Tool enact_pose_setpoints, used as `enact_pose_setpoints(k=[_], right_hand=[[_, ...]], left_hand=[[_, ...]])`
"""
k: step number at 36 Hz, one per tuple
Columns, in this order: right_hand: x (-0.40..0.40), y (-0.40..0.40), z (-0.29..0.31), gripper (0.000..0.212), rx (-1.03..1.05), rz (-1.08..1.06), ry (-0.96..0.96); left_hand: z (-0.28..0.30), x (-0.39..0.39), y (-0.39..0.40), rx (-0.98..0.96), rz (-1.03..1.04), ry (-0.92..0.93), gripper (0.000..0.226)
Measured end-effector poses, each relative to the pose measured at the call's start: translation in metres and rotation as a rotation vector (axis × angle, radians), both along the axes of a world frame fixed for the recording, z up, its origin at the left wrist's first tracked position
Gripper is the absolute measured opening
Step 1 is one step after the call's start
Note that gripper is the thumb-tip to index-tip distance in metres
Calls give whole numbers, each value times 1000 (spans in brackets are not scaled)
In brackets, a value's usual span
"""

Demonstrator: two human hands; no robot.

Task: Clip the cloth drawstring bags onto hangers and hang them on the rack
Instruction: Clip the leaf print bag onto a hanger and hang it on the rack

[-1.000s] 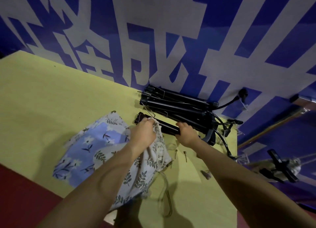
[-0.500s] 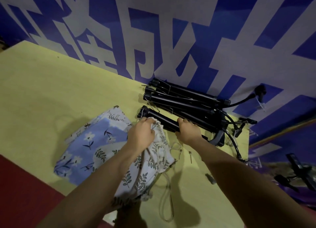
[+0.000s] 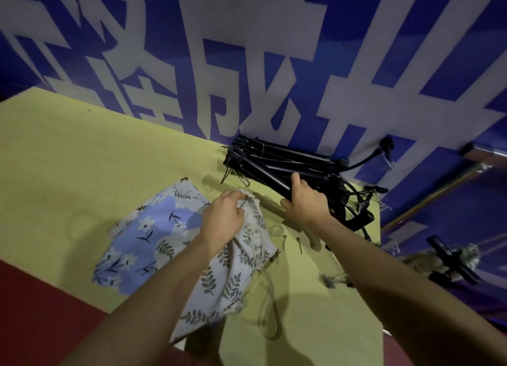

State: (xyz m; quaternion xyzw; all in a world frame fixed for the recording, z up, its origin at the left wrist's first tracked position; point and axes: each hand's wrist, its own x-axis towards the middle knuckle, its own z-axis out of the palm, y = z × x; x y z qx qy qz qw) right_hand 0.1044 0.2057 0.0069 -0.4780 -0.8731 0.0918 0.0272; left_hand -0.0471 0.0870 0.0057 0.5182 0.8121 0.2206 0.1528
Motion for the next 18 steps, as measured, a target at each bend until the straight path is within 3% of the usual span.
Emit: enact_pose_setpoints(k=[11, 18], right_hand=[[36, -38, 25, 47, 79, -55, 123], [71, -56, 36, 42, 142, -83, 206]], left_hand=[[11, 10, -16, 4, -6, -67, 47], [23, 16, -18, -87, -90, -98, 68]])
